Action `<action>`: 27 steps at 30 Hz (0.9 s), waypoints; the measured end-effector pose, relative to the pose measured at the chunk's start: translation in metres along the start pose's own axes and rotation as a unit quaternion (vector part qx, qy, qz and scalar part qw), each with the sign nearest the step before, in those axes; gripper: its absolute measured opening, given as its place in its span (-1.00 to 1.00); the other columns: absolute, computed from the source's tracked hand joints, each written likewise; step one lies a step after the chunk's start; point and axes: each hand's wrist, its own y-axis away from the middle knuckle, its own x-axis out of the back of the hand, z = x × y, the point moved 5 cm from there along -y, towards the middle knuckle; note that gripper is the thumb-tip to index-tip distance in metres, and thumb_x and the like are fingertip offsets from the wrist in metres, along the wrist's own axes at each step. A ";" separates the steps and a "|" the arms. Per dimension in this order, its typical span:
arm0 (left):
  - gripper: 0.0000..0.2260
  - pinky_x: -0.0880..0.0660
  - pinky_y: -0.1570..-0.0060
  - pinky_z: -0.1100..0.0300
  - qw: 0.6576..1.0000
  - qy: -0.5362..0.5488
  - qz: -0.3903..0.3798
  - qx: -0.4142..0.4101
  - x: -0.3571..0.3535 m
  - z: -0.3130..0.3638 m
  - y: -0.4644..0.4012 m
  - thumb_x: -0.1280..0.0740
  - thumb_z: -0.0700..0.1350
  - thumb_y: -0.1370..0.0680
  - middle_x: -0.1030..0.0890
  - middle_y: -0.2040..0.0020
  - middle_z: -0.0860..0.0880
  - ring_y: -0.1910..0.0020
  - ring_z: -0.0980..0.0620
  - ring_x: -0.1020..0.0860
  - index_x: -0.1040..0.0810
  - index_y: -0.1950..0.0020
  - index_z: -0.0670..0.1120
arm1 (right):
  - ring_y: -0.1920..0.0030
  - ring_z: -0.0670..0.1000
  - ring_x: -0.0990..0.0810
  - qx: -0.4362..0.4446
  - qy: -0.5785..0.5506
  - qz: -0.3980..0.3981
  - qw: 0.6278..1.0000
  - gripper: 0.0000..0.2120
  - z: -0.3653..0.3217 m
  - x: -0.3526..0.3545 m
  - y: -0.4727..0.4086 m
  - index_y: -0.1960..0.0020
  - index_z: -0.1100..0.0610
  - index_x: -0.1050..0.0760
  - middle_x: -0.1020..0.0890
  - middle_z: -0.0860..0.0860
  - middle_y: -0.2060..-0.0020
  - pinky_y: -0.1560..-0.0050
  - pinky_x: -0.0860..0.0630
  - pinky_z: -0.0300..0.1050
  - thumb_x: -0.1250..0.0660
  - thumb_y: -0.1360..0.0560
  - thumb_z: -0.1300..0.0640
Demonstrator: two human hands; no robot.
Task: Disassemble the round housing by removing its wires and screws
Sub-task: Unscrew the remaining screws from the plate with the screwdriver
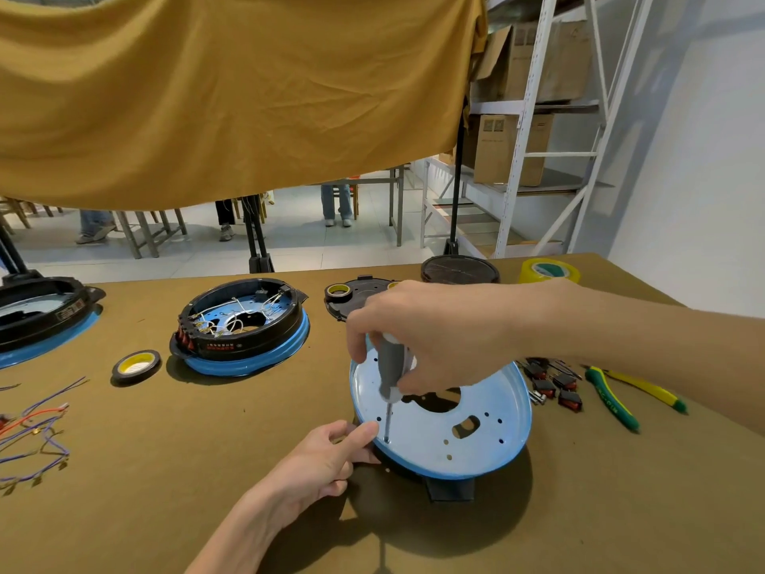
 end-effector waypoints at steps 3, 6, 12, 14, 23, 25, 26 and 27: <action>-0.31 -0.27 0.48 0.32 1.000 -0.001 0.005 -0.010 -0.001 0.000 0.000 -0.42 0.29 -0.35 -0.76 -0.06 -0.14 0.49 0.14 -0.20 -0.48 -0.37 -0.07 | 0.28 -0.10 -0.48 -0.032 0.146 0.070 0.986 -0.50 -0.003 -0.002 -0.003 -0.21 0.04 -0.46 -0.57 -0.08 0.19 0.40 -0.36 -0.28 -0.30 -0.51 -0.34; -0.26 -0.29 0.49 0.32 1.000 -0.004 0.007 -0.007 0.000 -0.001 -0.002 -0.42 0.29 -0.35 -0.76 -0.07 -0.13 0.50 0.13 -0.22 -0.42 -0.43 -0.06 | 0.30 -0.06 -0.53 -0.050 0.145 0.076 0.985 -0.62 0.001 0.000 -0.004 -0.12 0.08 -0.52 -0.52 -0.10 0.29 0.41 -0.38 -0.28 -0.25 -0.60 -0.24; -0.27 -0.28 0.49 0.33 1.000 -0.012 -0.006 -0.010 0.000 -0.001 -0.001 -0.43 0.31 -0.35 -0.76 -0.07 -0.13 0.50 0.13 -0.21 -0.47 -0.39 -0.07 | 0.22 -0.13 -0.50 -0.021 0.041 0.022 0.999 -0.61 -0.001 -0.001 0.000 -0.30 0.00 -0.40 -0.57 -0.13 0.14 0.34 -0.31 -0.32 -0.40 -0.56 -0.11; -0.28 -0.29 0.48 0.33 1.000 -0.012 -0.007 -0.008 0.000 -0.001 -0.001 -0.42 0.31 -0.36 -0.76 -0.08 -0.13 0.50 0.13 -0.22 -0.46 -0.40 -0.07 | 0.34 -0.09 -0.48 -0.049 0.161 0.087 0.982 -0.56 -0.001 0.000 0.000 -0.22 0.05 -0.45 -0.54 -0.09 0.26 0.44 -0.30 -0.26 -0.21 -0.60 -0.29; -0.29 -0.29 0.46 0.32 1.000 -0.020 -0.006 -0.010 -0.001 0.001 0.001 -0.39 0.27 -0.42 -0.76 -0.08 -0.12 0.48 0.14 -0.22 -0.42 -0.45 -0.10 | 0.21 -0.06 -0.51 -0.028 0.091 0.054 0.994 -0.57 -0.002 0.000 0.002 -0.27 0.01 -0.39 -0.51 -0.10 0.17 0.37 -0.34 -0.31 -0.36 -0.55 -0.22; -0.29 -0.28 0.45 0.32 1.000 -0.018 -0.008 -0.011 -0.002 0.001 0.001 -0.40 0.27 -0.40 -0.76 -0.07 -0.11 0.47 0.14 -0.22 -0.44 -0.43 -0.10 | 0.32 -0.06 -0.50 -0.057 0.162 0.090 0.981 -0.57 -0.003 0.001 0.000 -0.16 0.05 -0.45 -0.53 -0.06 0.27 0.43 -0.32 -0.26 -0.22 -0.59 -0.31; -0.30 -0.28 0.45 0.32 1.000 -0.018 -0.008 -0.009 -0.002 0.002 0.002 -0.40 0.28 -0.39 -0.77 -0.06 -0.10 0.47 0.14 -0.22 -0.45 -0.41 -0.09 | 0.31 -0.05 -0.52 -0.055 0.155 0.087 0.983 -0.62 -0.002 0.000 -0.001 -0.11 0.06 -0.48 -0.56 -0.04 0.26 0.42 -0.33 -0.26 -0.22 -0.61 -0.25; -0.30 -0.28 0.44 0.32 1.000 -0.019 -0.009 -0.007 -0.002 0.002 0.002 -0.40 0.28 -0.38 -0.77 -0.06 -0.10 0.47 0.14 -0.23 -0.47 -0.40 -0.08 | 0.25 -0.04 -0.54 -0.048 0.113 0.070 0.990 -0.72 -0.001 -0.001 -0.002 -0.11 0.05 -0.49 -0.59 -0.03 0.20 0.39 -0.35 -0.27 -0.26 -0.63 -0.16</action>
